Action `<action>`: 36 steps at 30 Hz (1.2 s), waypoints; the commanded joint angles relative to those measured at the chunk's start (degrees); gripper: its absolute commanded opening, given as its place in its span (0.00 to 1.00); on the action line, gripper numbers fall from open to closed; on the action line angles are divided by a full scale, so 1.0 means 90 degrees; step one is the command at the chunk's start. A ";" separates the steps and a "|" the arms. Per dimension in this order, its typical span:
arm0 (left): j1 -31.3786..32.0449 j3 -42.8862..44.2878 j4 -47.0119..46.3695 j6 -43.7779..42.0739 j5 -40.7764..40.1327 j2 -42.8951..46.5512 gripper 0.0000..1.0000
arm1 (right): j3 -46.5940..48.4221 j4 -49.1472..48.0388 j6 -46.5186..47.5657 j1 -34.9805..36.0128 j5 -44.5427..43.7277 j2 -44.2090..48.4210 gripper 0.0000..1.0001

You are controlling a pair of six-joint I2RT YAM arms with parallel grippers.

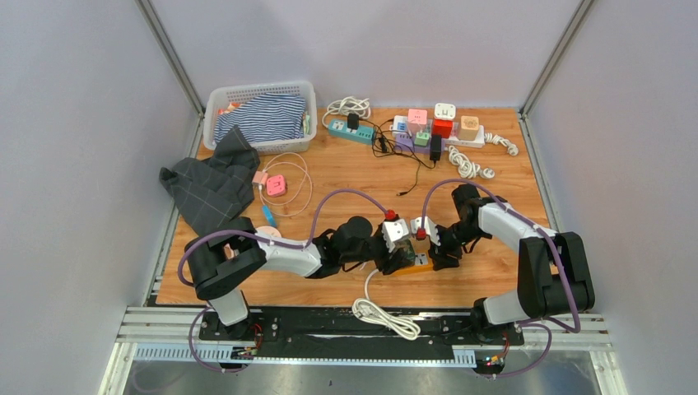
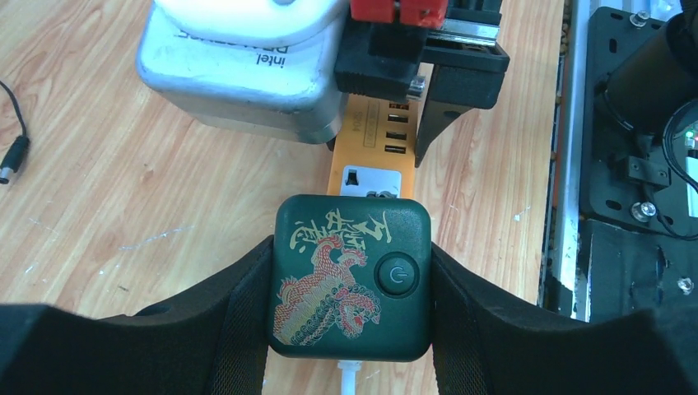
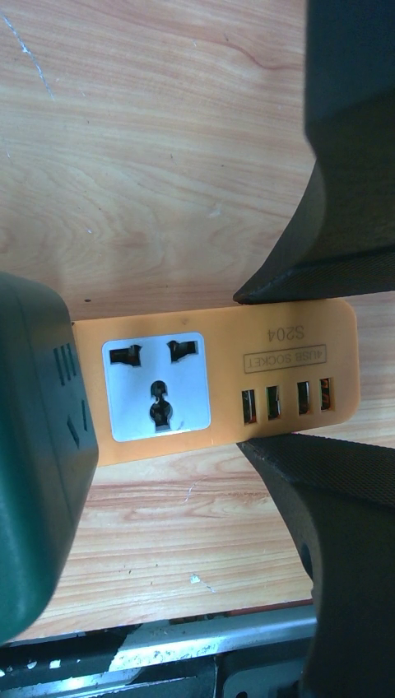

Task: Pull the plug off the socket
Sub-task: Remove the plug from the socket.

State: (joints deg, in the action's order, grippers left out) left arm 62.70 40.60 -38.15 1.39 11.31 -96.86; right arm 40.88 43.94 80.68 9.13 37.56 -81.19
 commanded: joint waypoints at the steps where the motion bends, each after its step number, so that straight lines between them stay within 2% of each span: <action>1: -0.0124 -0.0015 0.0294 0.0357 -0.0726 0.0158 0.00 | -0.0245 0.0059 -0.0419 -0.0145 -0.0997 -0.0245 0.00; 4: 0.0726 -0.0035 0.0302 -0.0940 -0.2263 0.0161 0.00 | -0.0246 0.0059 -0.0425 -0.0145 -0.1000 -0.0261 0.00; 5: 0.0893 0.0008 0.0308 -0.1133 -0.2390 0.0125 0.00 | -0.0246 0.0059 -0.0434 -0.0145 -0.1000 -0.0270 0.00; 8: 0.0816 0.0115 0.0421 -0.0815 -0.2189 0.0025 0.00 | -0.0236 0.0054 -0.0448 -0.0145 -0.1023 -0.0286 0.00; 13: 0.0117 0.0129 0.0470 0.0640 -0.0666 0.0162 0.00 | -0.0236 0.0049 -0.0447 -0.0145 -0.1019 -0.0286 0.00; 16: 0.0094 0.0029 0.0460 0.0795 -0.0618 0.0342 0.00 | -0.0231 0.0049 -0.0452 -0.0145 -0.1022 -0.0303 0.00; 20: 0.0253 -0.0068 0.0473 0.0397 -0.1486 0.0535 0.00 | -0.0236 0.0049 -0.0459 -0.0145 -0.1029 -0.0300 0.00; 24: 0.0869 -0.0107 0.0471 -0.1063 -0.2714 0.0528 0.00 | -0.0238 0.0039 -0.0467 -0.0145 -0.1038 -0.0306 0.00; 27: 0.0869 -0.0053 0.0497 -0.0923 -0.2656 0.0501 0.00 | -0.0236 0.0044 -0.0467 -0.0145 -0.1048 -0.0305 0.00; 32: 0.0250 0.0132 0.0630 0.0525 -0.1037 0.0550 0.00 | -0.0235 0.0039 -0.0469 -0.0145 -0.1048 -0.0305 0.00; 34: 0.0229 0.0156 0.0631 0.0525 -0.0895 0.0618 0.00 | -0.0240 0.0034 -0.0468 -0.0145 -0.1048 -0.0305 0.00; 36: 0.0358 0.0127 0.0639 0.0240 -0.1177 0.0703 0.00 | -0.0235 0.0030 -0.0460 -0.0145 -0.1050 -0.0305 0.00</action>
State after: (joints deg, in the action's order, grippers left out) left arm 66.11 41.06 -33.45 0.86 4.21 -94.54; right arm 40.88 43.92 80.99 9.15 38.04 -81.60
